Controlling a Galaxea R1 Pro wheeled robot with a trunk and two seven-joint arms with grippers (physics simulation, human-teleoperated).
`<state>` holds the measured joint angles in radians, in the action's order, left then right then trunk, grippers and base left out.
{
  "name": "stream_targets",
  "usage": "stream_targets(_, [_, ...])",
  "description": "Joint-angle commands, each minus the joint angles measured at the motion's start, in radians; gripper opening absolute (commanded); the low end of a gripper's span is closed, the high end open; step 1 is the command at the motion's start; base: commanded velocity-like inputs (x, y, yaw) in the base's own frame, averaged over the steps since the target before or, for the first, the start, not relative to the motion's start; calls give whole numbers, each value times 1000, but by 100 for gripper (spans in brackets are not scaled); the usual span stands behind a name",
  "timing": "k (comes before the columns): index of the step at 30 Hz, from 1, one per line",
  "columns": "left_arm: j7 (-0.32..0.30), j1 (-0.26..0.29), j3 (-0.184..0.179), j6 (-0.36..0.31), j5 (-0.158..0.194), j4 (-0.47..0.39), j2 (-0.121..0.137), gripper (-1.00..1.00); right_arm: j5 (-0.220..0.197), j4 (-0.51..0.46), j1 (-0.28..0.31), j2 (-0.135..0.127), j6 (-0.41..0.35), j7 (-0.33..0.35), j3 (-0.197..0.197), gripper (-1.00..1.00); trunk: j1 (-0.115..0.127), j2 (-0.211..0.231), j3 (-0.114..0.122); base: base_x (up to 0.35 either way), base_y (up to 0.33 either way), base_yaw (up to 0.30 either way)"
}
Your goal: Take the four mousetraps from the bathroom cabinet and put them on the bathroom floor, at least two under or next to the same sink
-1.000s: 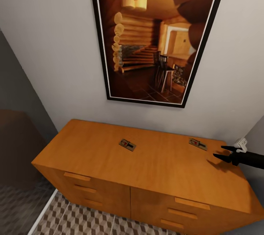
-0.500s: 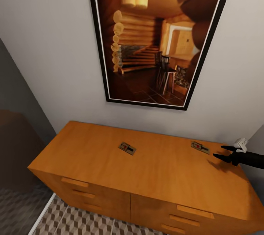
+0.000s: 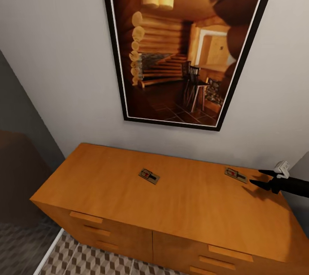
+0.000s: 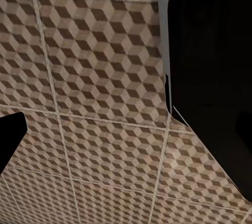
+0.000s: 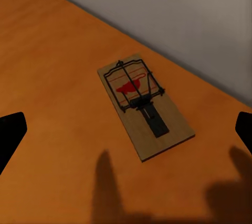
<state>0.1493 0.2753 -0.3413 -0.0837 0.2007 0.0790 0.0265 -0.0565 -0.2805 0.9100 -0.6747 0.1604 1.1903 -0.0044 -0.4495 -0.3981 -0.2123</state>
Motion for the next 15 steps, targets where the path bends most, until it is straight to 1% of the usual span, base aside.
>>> stream_targets(1, [1, 1, -8, -2, 10, 1, 0, 100, -2, 1, 1, 0, 4, 3, 0, 100, -1, -2, -2, 2, 0, 0])
stream_targets(15, [1, 1, -8, -2, 9, 1, 0, 100, -2, 1, 1, 0, 4, 6, 1, 100, -1, -2, -2, 0, 0, 0])
